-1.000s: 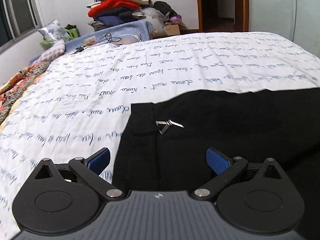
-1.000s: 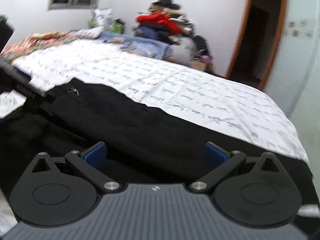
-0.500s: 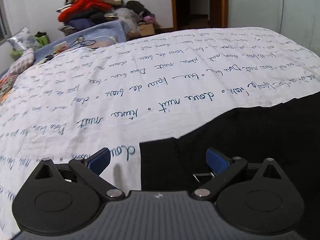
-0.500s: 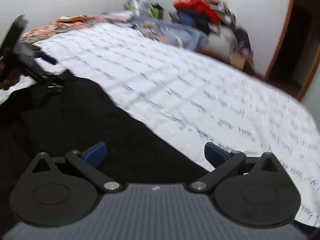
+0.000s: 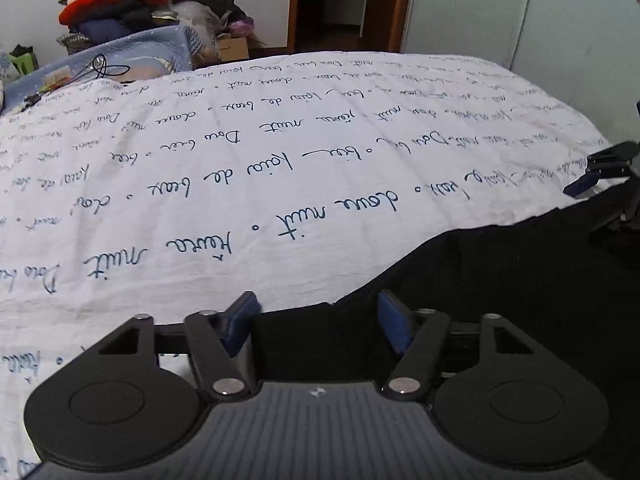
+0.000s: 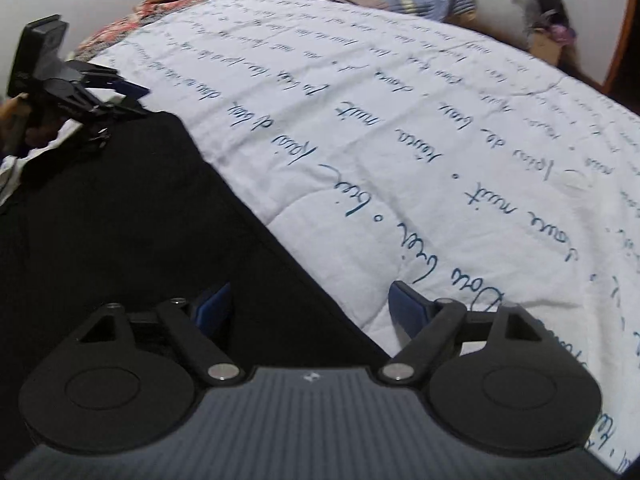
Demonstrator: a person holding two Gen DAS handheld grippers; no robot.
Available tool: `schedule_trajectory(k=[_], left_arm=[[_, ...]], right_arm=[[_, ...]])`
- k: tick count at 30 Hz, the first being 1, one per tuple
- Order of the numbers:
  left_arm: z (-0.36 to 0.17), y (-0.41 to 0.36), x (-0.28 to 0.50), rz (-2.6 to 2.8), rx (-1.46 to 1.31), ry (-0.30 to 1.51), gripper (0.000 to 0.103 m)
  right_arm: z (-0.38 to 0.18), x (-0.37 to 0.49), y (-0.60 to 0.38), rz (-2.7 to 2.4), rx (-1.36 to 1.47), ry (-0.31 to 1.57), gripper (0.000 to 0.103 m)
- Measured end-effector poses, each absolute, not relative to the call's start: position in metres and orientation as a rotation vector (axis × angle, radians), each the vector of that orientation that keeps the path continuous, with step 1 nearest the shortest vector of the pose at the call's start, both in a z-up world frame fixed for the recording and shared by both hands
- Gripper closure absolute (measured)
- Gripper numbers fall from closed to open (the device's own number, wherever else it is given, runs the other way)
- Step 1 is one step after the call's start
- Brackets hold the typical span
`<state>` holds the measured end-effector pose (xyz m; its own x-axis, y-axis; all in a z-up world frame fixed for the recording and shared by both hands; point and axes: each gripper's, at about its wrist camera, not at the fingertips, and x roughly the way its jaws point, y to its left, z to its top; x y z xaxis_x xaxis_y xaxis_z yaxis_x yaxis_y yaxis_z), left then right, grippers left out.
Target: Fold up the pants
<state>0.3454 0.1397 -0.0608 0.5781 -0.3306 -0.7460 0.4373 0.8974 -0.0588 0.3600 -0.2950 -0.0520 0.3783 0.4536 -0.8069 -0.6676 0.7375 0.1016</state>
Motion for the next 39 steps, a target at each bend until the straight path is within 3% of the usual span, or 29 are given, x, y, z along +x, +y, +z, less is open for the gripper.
schedule_trajectory(k=[3,4,5,10,20,31,39], left_arm=[[-0.055,0.135,0.337,-0.478,0.185,0.841,0.074],[-0.052,0.133,0.333,-0.483,0.207,0.839,0.085],[-0.050,0.129,0.329,-0.474,0.244,0.832,0.089],[-0.041,0.114,0.304,-0.414,0.357,0.751,0.091],[-0.042,0.114,0.330,-0.262,0.277,0.751,0.092],[0.006,0.135,0.253,-0.308,0.255,0.577,0.095],[0.025,0.150,0.162,-0.345,0.179,0.519,0.095]], right_arm=[[-0.050,0.360,-0.297,0.765,-0.256,0.951,0.052],[-0.048,0.359,-0.297,0.764,-0.262,0.951,0.075],[-0.046,0.358,-0.296,0.762,-0.270,0.950,0.093],[-0.039,0.334,-0.283,0.686,-0.376,0.874,0.097],[-0.017,0.316,-0.244,0.346,-0.579,0.573,0.099],[0.001,0.211,-0.223,0.284,-0.709,0.370,0.099],[0.007,0.116,-0.222,0.286,-0.677,0.335,0.099]])
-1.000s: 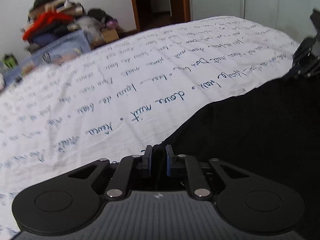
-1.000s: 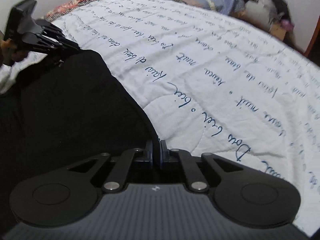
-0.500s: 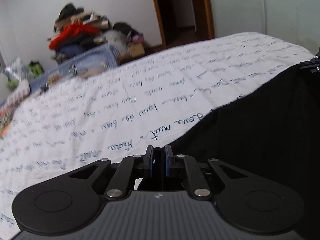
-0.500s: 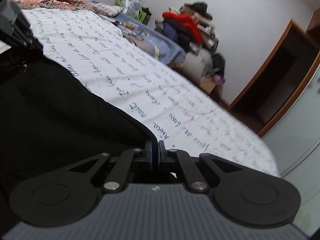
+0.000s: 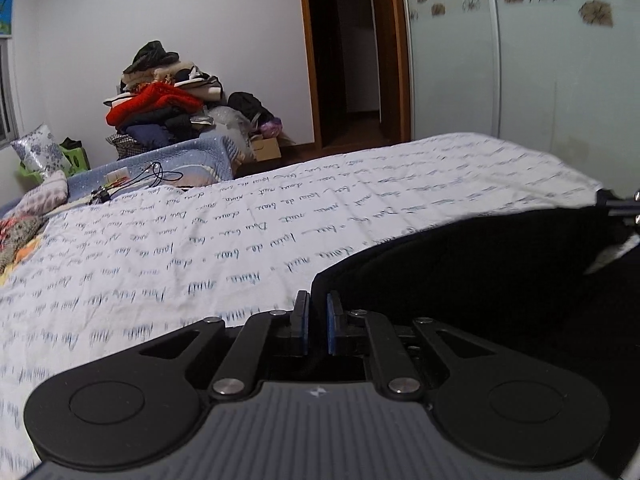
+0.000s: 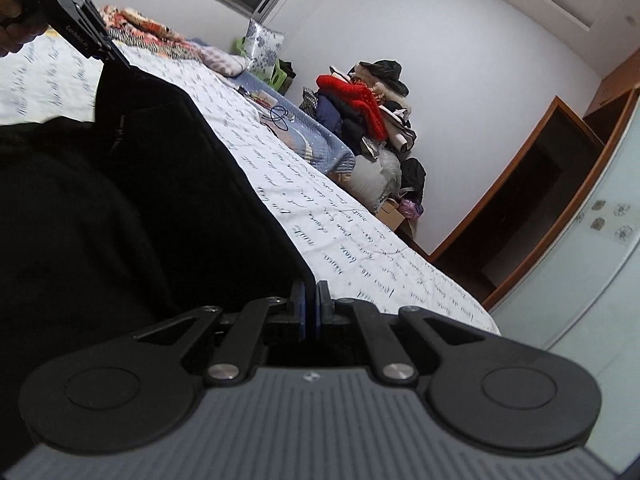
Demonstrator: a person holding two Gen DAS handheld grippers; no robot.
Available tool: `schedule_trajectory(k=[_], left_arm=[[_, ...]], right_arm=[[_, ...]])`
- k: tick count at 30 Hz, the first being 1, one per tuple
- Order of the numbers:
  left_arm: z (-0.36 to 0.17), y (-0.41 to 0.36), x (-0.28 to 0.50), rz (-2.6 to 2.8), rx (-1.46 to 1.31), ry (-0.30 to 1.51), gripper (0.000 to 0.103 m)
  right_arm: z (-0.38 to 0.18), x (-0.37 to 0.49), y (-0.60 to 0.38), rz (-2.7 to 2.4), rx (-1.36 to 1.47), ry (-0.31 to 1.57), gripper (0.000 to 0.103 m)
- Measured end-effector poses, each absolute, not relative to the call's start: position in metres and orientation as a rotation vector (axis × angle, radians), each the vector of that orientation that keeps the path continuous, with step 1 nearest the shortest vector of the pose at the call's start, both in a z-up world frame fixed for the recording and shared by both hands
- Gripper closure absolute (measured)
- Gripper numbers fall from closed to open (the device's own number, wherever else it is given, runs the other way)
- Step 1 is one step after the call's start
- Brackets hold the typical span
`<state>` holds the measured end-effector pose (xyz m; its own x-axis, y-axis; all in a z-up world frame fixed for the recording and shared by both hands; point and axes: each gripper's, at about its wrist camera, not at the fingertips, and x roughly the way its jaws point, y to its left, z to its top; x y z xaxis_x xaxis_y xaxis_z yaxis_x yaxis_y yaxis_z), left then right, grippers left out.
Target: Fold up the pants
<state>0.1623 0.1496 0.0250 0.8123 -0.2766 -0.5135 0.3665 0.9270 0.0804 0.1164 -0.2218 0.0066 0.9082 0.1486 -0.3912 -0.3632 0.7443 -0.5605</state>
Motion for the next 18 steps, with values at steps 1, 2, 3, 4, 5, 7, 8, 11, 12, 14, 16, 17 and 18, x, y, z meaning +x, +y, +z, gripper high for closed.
schedule_trajectory(k=[1,2,3,4,5,7,8,11,12,14,16,17,18], left_arm=[[0.024,0.154,0.150,-0.345,0.163,0.520,0.095],[0.023,0.158,0.139,-0.346,0.147,0.523,0.095],[0.021,0.162,0.128,-0.347,0.130,0.530,0.095],[0.018,0.167,0.117,-0.346,0.113,0.540,0.095],[0.014,0.170,0.109,-0.341,0.097,0.554,0.095],[0.005,0.176,0.092,-0.327,0.079,0.580,0.095],[0.000,0.179,0.084,-0.319,0.076,0.593,0.095],[-0.014,0.189,0.065,-0.306,0.045,0.639,0.095],[-0.017,0.190,0.059,-0.305,0.038,0.651,0.095],[-0.024,0.192,0.049,-0.305,0.038,0.675,0.095],[-0.029,0.193,0.041,-0.302,0.043,0.695,0.095],[-0.030,0.194,0.037,-0.299,0.047,0.700,0.095],[-0.030,0.195,0.035,-0.297,0.050,0.702,0.095]], right_arm=[[0.007,0.104,-0.222,0.288,-0.671,0.335,0.099],[0.007,0.093,-0.222,0.290,-0.664,0.335,0.099],[0.007,0.080,-0.222,0.295,-0.654,0.340,0.099],[0.006,0.067,-0.220,0.301,-0.647,0.346,0.099],[0.004,0.056,-0.219,0.306,-0.645,0.351,0.099],[0.000,0.032,-0.214,0.324,-0.651,0.368,0.099],[-0.003,0.021,-0.211,0.335,-0.652,0.381,0.099],[-0.014,-0.009,-0.200,0.367,-0.668,0.417,0.099],[-0.019,-0.017,-0.196,0.373,-0.672,0.432,0.099],[-0.029,-0.031,-0.191,0.380,-0.675,0.460,0.099],[-0.036,-0.041,-0.188,0.387,-0.669,0.486,0.099],[-0.039,-0.044,-0.187,0.391,-0.663,0.495,0.099],[-0.041,-0.043,-0.187,0.393,-0.660,0.502,0.099]])
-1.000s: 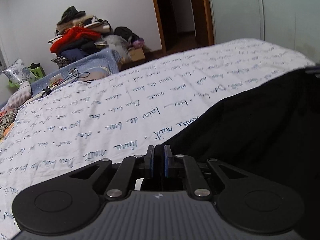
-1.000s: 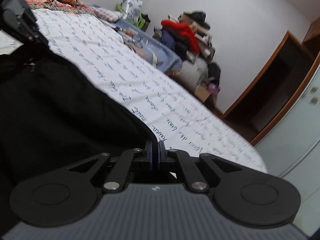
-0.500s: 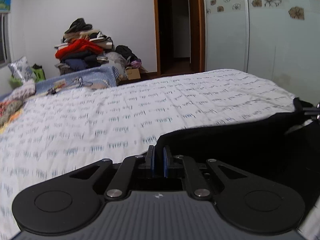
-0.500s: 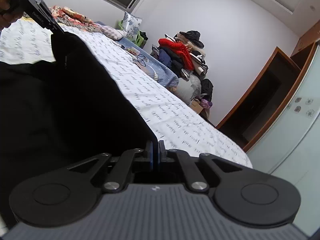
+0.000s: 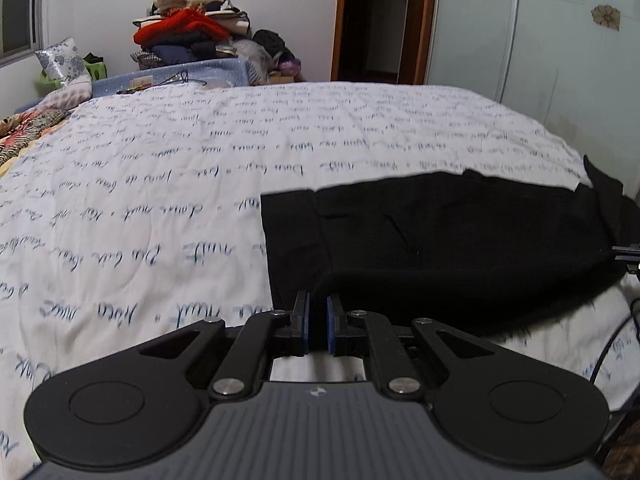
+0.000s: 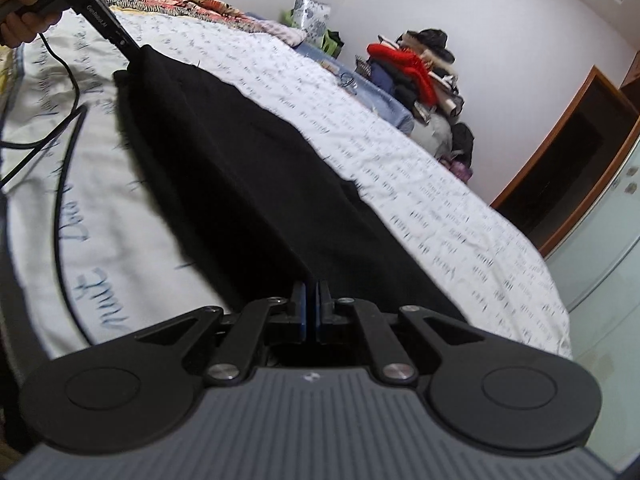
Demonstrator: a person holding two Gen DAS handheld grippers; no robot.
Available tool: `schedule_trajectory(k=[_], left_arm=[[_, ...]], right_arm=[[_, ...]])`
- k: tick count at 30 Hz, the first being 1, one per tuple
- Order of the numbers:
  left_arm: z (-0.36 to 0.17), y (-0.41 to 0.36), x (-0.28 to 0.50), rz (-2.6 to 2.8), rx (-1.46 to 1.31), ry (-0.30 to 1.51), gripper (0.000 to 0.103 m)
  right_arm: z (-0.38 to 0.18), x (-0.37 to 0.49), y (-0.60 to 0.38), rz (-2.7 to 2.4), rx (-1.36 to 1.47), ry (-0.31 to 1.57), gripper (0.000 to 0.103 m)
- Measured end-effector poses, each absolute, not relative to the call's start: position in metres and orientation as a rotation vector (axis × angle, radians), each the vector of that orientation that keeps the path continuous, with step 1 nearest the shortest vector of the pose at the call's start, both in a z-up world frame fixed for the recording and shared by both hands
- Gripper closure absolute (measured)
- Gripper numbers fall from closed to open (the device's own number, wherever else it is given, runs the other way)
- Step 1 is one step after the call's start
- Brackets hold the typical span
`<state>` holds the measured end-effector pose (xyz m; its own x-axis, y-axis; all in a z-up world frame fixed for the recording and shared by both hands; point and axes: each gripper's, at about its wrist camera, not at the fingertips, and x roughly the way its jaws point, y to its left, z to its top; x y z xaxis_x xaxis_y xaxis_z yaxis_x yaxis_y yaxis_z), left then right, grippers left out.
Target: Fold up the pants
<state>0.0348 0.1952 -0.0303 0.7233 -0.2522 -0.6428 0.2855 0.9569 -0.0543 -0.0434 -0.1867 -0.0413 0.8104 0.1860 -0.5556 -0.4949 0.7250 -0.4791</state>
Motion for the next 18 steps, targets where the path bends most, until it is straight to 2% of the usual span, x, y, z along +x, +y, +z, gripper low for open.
schedule_trajectory(k=[11,18], left_arm=[[-0.039,0.196,0.027,-0.199,0.108,0.773,0.094],[-0.005,0.180,0.027,-0.127,0.172,0.693,0.094]], right_arm=[[-0.060,-0.049,-0.194,0.407,-0.637,0.554,0.098],[-0.053,-0.056,-0.207,0.438,-0.584,0.551,0.094]])
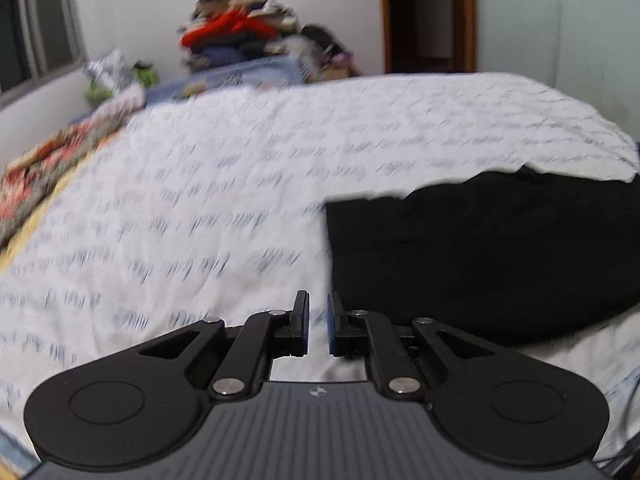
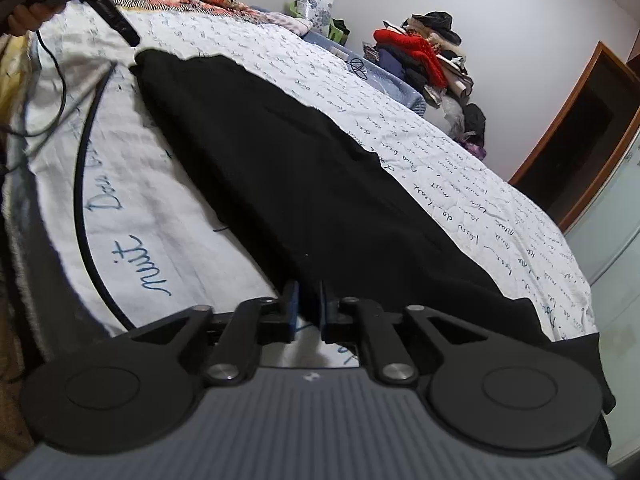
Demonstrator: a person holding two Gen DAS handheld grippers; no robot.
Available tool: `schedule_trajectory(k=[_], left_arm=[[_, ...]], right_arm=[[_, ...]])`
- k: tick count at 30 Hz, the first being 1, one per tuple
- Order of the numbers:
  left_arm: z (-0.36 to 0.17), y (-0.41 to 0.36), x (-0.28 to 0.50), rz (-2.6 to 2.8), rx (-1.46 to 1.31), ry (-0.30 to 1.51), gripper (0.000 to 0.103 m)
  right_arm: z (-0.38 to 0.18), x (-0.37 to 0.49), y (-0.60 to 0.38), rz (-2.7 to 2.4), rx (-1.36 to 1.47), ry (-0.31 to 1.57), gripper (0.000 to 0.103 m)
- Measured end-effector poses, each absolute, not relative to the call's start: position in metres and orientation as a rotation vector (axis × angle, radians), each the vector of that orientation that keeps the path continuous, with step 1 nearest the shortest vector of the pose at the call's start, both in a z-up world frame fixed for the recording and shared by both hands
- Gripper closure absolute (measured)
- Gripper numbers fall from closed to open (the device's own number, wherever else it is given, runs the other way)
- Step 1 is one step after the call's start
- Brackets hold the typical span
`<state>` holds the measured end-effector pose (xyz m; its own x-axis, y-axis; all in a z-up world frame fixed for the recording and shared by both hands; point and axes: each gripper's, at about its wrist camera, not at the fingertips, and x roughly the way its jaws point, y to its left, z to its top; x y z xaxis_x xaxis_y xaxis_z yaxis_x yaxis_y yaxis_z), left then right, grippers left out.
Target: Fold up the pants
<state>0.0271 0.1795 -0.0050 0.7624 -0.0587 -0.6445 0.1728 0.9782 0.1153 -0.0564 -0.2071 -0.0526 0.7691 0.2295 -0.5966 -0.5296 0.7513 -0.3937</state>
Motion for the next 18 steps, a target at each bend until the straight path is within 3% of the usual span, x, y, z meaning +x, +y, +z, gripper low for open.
schedule_trajectory(k=[7,12,16,18], left_arm=[[-0.001,0.069,0.041,-0.407,0.257,0.625,0.094],[-0.034,0.002,0.037,-0.522,0.431,0.664,0.094],[-0.041,-0.022,0.026,-0.581,0.453,0.647,0.094],[-0.034,-0.038,0.029,-0.625,0.424,0.628,0.094]], right_arm=[[-0.020,-0.038,-0.229,0.360,-0.332,0.459,0.094],[-0.057,-0.015,-0.214,0.315,-0.378,0.621,0.094],[-0.056,-0.035,-0.211,0.344,-0.444,0.624,0.094],[-0.048,-0.035,-0.218,0.314,-0.361,0.588,0.085]])
